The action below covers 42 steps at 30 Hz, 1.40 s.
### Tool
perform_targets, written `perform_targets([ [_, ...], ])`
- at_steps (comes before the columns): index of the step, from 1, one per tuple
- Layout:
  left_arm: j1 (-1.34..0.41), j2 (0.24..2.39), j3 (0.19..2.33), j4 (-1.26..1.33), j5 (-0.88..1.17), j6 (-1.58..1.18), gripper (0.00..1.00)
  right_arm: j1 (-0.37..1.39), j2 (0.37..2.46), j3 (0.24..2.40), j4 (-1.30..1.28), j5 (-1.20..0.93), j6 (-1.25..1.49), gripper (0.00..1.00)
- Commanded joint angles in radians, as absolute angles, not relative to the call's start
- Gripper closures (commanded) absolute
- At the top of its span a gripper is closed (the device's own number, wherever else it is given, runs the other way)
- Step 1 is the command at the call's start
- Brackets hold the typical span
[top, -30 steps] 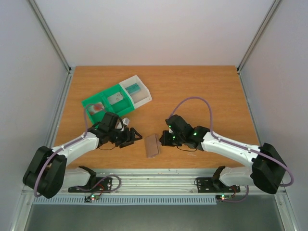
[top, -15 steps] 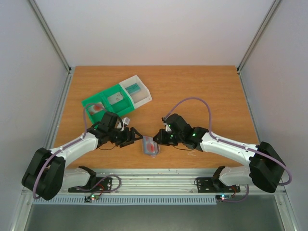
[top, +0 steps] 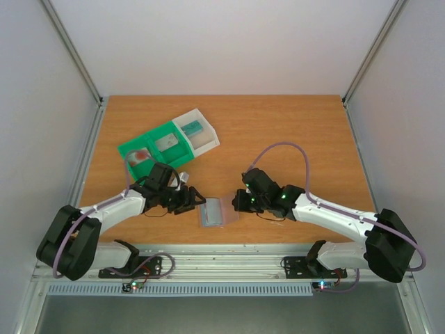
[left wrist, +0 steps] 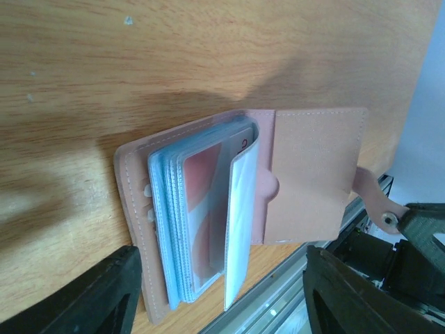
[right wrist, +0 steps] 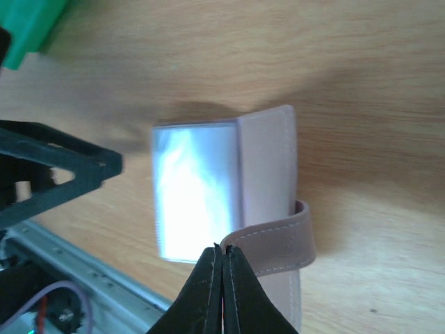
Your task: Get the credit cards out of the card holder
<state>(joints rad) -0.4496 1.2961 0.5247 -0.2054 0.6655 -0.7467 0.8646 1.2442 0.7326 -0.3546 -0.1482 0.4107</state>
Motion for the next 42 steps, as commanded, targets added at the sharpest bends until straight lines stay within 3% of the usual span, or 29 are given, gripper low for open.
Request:
perform_targets([
  [1,-0.457,1.311,0.511,-0.159,0.663,-0.727,0.37,0.862,1.215,0.691,-0.433,-0.032,0.374,0.99],
  [5,-0.471,1.31,0.512,-0.13,0.674,-0.748,0.46,0.862,1.219,0.663,-0.424,-0.009,0.362,0.99],
  [21,-0.482,1.391,0.504,0.065,0.732,-0.815,0.35,0.861,1.266,0.635,-0.381,0.023,0.34,0.99],
  [42,-0.57,1.549,0.55,0.27,0.761,-0.903,0.46,0.848,1.244,0.681,-0.409,0.117,0.231,0.96],
])
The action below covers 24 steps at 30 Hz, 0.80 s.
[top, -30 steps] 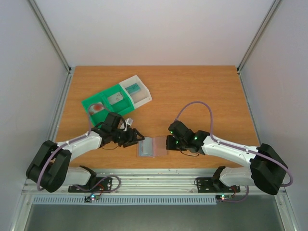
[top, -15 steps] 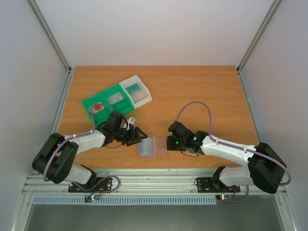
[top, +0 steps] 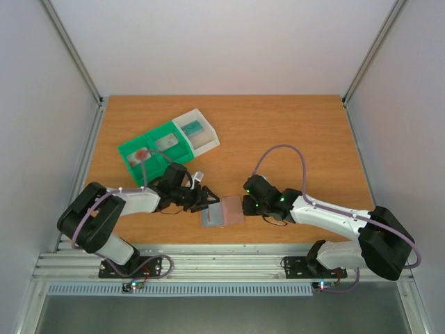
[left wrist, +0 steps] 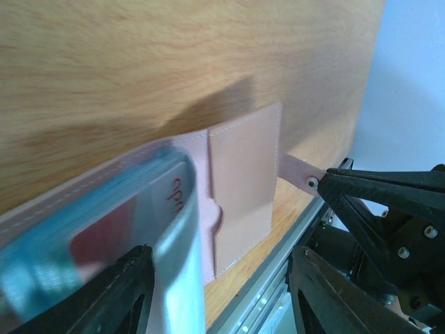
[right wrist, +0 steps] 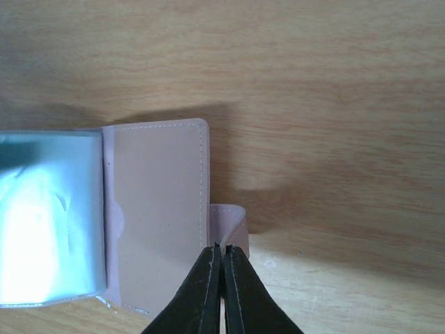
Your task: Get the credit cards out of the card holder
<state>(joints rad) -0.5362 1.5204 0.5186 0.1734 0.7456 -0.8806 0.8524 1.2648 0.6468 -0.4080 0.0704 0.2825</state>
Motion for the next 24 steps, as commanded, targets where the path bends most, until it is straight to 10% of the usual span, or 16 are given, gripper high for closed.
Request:
perform_targets([
  [1,-0.581,1.554,0.552,0.283,0.76,-0.916,0.47,0.847,1.239,0.684,-0.413,0.116,0.225,0.95],
  [7,-0.624,1.614,0.587,0.335,0.756,-0.956,0.59,0.846,1.223,0.684,-0.443,0.107,0.219,0.91],
  [24,-0.695,1.772,0.701,0.369,0.736,-0.953,0.54,0.882,1.107,0.716,-0.423,-0.172,0.275,0.7],
])
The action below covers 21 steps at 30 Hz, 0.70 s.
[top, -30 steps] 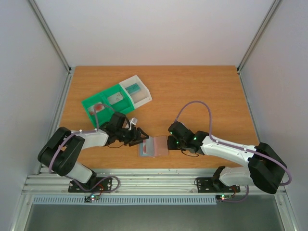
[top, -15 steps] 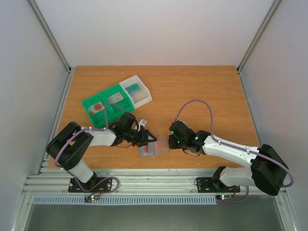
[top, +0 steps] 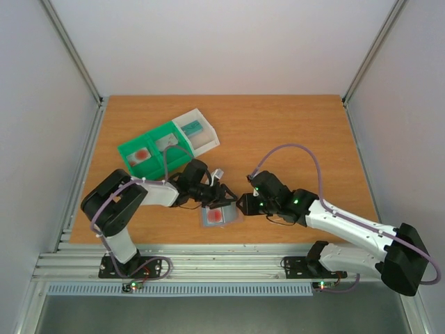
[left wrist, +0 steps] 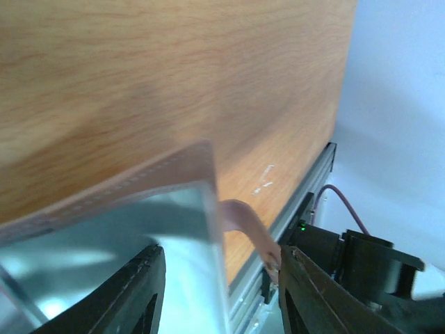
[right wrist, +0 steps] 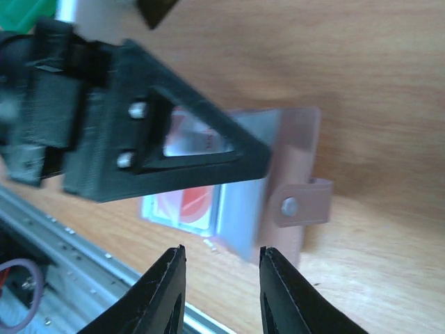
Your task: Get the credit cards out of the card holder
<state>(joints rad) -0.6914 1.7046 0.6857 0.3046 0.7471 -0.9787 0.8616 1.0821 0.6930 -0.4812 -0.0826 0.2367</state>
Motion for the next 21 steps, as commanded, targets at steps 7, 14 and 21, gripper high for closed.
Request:
perform_targets([
  [7,-0.695,1.78,0.687,0.425,0.764,-0.996,0.55,0.943,1.221,0.71,-0.263,-0.177,0.323,0.74],
  [14,-0.695,1.676,0.697,0.233,0.702,-0.939,0.55,0.949,1.3,0.661,-0.179,-0.124,0.359,0.78],
  [21,-0.693,1.566,0.711,0.055,0.597,-0.899,0.54,0.95,1.382,0.655,-0.184,-0.082,0.369,0.78],
])
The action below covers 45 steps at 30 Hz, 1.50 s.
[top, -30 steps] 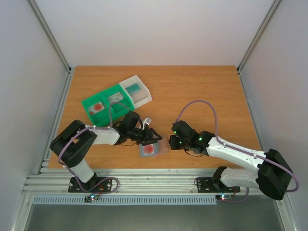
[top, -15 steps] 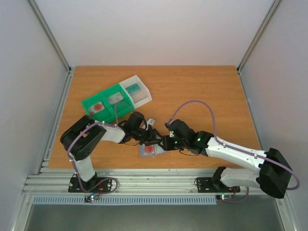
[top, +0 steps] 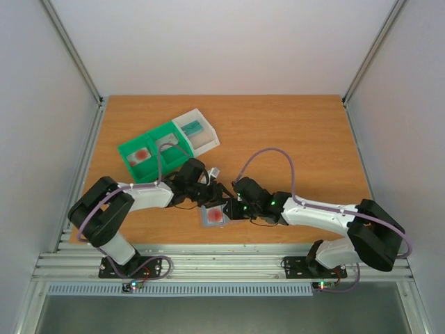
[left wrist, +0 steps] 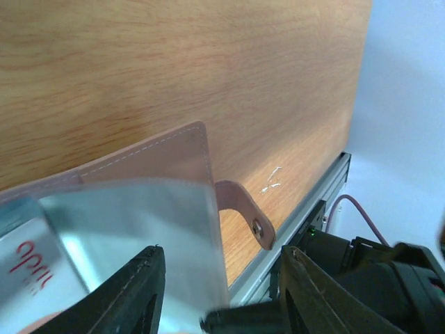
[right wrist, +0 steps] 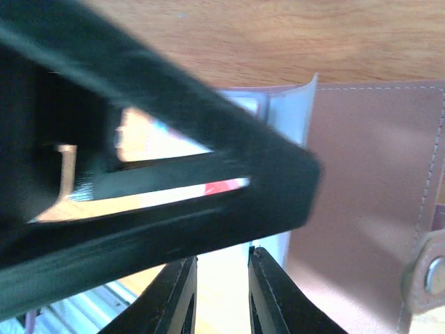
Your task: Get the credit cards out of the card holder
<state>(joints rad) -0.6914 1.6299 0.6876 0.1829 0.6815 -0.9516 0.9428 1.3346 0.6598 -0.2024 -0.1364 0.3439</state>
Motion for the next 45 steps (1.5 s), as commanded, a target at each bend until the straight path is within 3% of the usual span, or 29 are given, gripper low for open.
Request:
perform_targets([
  [1,-0.693,1.546,0.715,0.022,0.583,-0.89,0.54,0.95,1.395,0.655,-0.19,-0.072,0.371,0.78],
  [11,-0.693,1.386,0.7,-0.266,0.397,-0.819,0.58,0.95,1.434,0.638,-0.183,-0.051,0.384,0.79],
  [16,-0.692,1.381,0.656,-0.255,0.383,-0.794,0.71,0.943,1.427,0.639,-0.154,-0.062,0.378,0.77],
  [26,-0.681,1.393,0.626,-0.312,0.321,-0.751,0.75,0.917,1.466,0.563,-0.05,-0.101,0.425,0.77],
  [45,-0.648,1.351,0.53,-0.091,0.433,-0.771,0.83,0.905,1.476,0.671,-0.086,-0.154,0.38,0.74],
])
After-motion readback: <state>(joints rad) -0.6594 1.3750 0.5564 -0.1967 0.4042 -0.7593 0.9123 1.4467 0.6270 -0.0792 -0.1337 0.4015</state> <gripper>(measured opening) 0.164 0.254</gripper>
